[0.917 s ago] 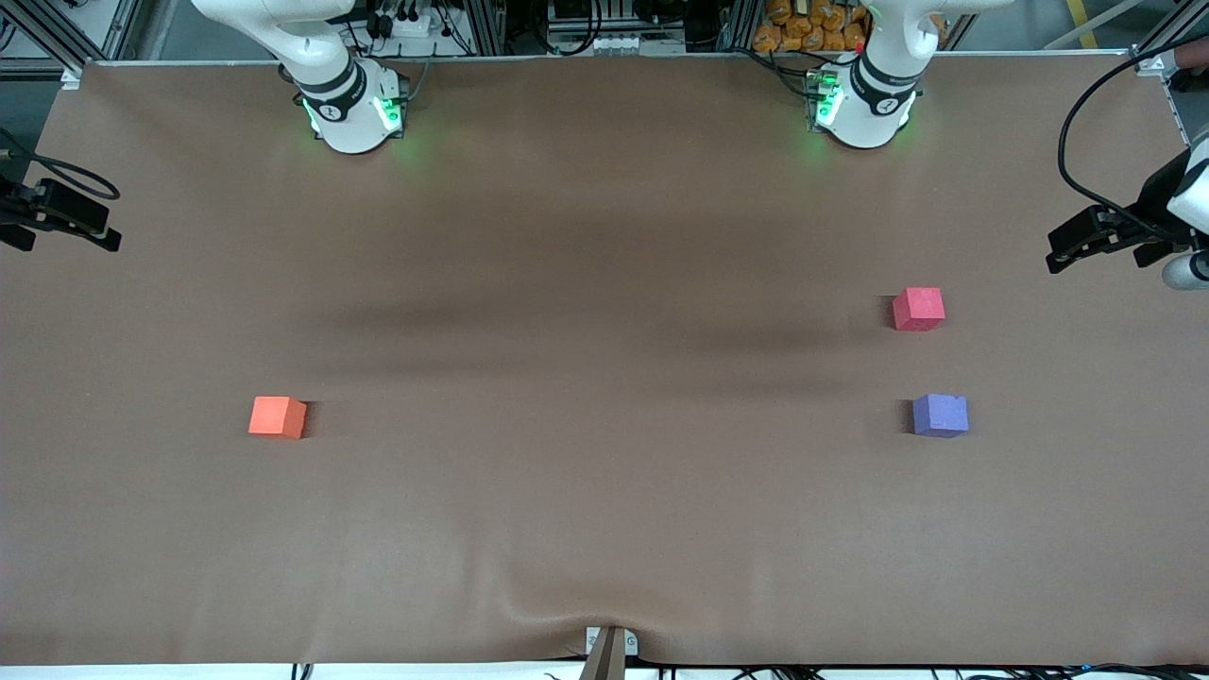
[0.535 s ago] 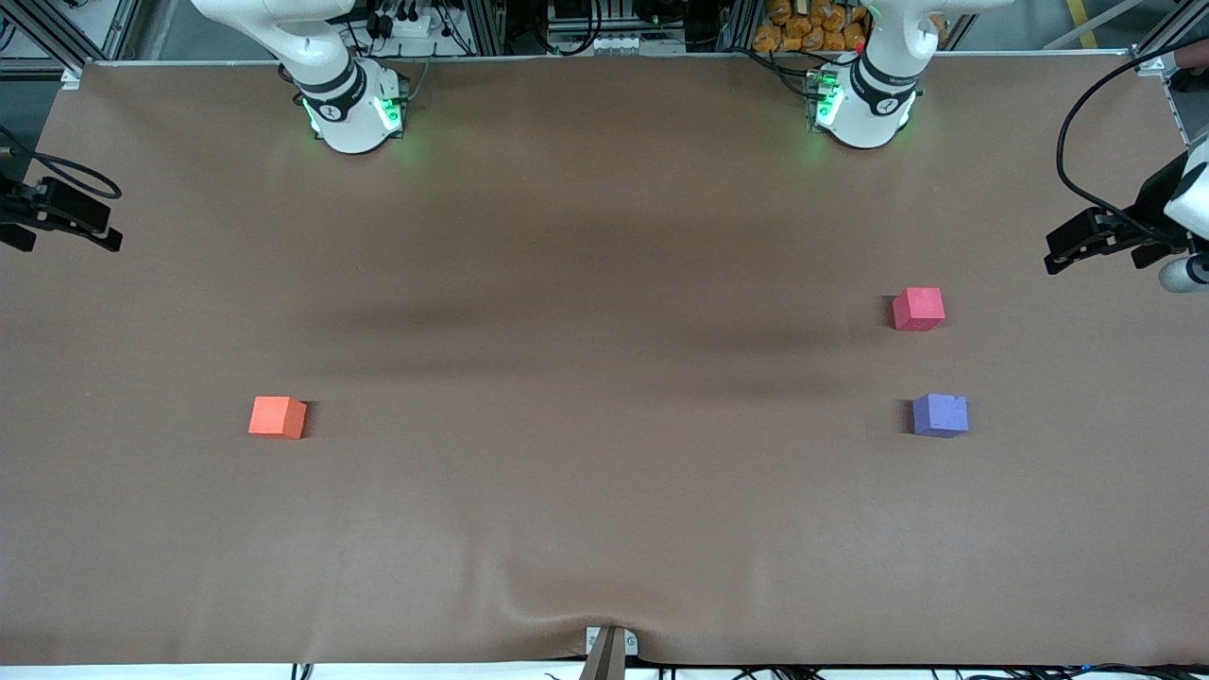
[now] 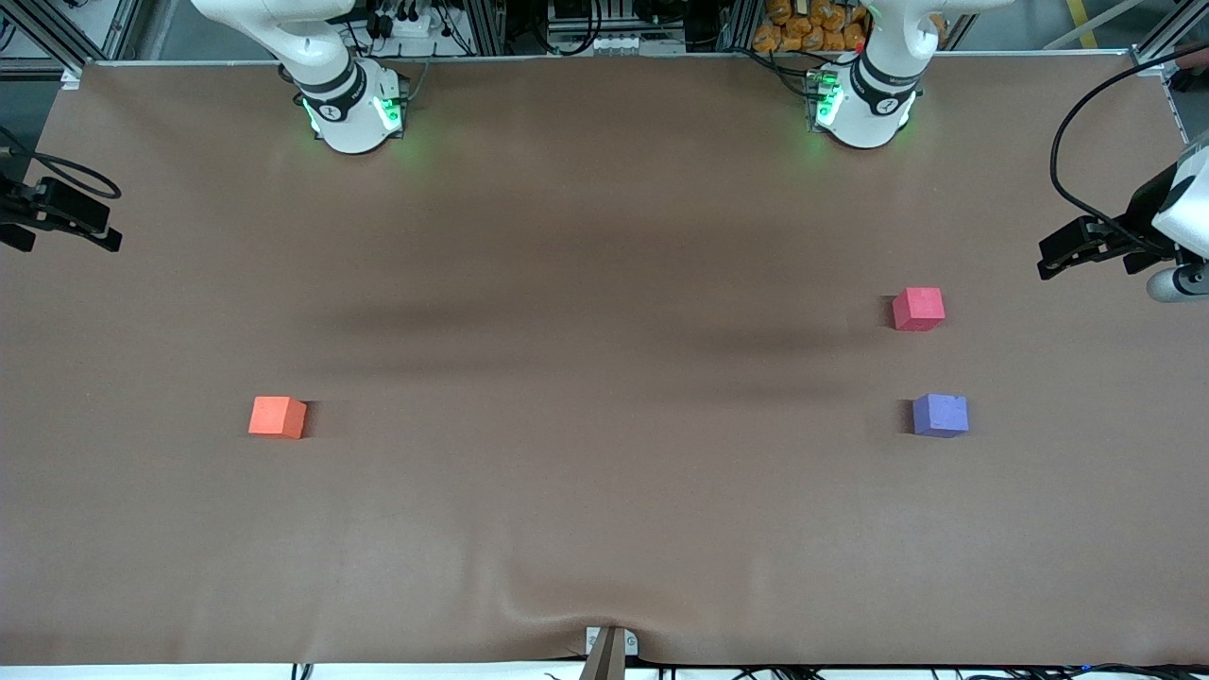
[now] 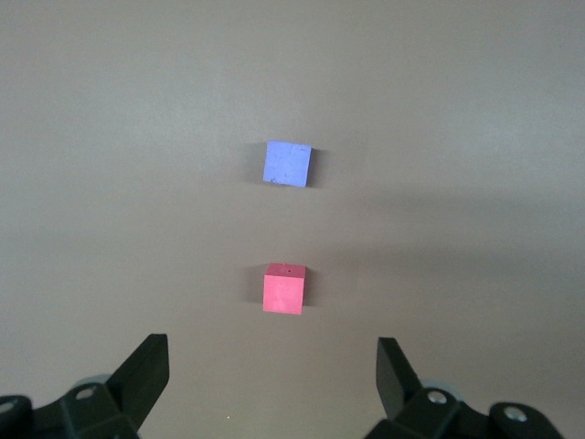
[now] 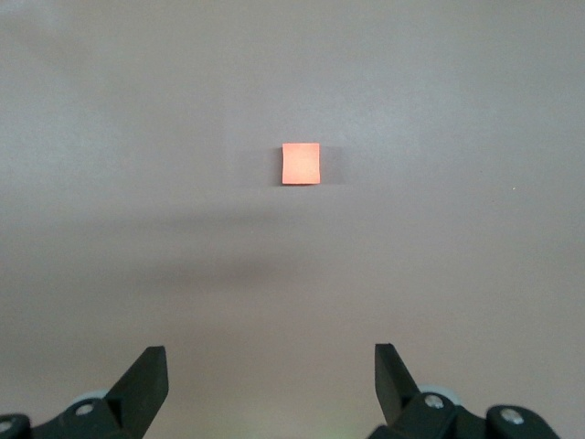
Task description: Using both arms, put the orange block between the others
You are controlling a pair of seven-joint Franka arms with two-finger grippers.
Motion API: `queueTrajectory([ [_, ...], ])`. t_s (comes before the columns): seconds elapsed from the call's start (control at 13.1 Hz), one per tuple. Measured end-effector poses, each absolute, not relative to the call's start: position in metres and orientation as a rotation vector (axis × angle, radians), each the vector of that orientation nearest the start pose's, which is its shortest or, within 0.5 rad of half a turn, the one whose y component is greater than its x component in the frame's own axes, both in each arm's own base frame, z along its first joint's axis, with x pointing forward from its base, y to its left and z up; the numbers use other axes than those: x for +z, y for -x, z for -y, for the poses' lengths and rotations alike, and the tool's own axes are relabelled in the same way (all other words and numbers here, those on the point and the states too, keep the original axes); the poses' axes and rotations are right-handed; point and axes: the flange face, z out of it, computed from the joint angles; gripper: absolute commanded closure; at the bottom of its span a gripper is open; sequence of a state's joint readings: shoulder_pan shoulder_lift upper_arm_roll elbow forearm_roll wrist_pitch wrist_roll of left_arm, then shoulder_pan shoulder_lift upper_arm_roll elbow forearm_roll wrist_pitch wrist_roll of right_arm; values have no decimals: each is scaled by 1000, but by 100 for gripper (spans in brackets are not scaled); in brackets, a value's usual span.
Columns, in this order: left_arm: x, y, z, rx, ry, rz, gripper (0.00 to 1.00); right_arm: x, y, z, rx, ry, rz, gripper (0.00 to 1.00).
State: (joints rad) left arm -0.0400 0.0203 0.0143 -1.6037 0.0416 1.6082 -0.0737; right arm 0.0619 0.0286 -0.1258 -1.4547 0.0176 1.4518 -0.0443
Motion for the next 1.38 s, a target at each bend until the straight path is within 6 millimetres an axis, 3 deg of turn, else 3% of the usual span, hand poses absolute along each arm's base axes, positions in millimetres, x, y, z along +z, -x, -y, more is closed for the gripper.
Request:
queueTrajectory([
  [0.99, 591, -568, 11, 47, 3097, 68, 0, 649, -552, 32, 58, 3125, -29, 0],
  [1.22, 591, -568, 11, 48, 3097, 70, 0, 622, -565, 28, 126, 3127, -20, 0],
  [1.38, 591, -569, 11, 49, 3097, 68, 0, 590, -584, 21, 163, 3141, -3, 0],
])
